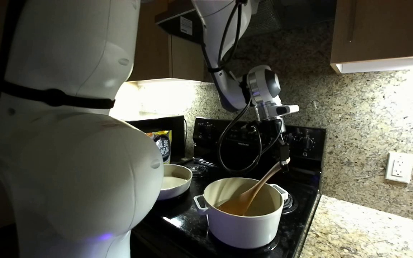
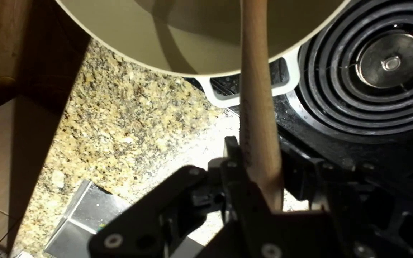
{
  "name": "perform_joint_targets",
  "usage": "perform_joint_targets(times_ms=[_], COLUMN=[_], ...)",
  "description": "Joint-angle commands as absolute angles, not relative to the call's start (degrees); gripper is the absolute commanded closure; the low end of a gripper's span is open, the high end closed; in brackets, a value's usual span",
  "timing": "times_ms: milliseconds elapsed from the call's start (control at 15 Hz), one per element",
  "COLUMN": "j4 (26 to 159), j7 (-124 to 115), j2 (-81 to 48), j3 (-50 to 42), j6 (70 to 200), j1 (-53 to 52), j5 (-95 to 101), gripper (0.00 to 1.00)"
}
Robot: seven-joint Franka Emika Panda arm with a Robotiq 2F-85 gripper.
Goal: Stir in the pot with the wooden spoon
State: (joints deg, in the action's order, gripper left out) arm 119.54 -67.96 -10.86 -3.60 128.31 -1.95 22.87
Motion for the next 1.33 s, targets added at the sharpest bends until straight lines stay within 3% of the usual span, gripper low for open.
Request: perform_joint_targets(times_ms=[0, 1267], j4=[119.6, 117.2], j7=[-65.4, -62.9], j2=[-9.9, -13.9], j3=[-4.5, -4.9], j6=[128.8, 128.8], j1=[-1.2, -0.5], j5=[22.3, 16.6], gripper=[0.92, 0.92])
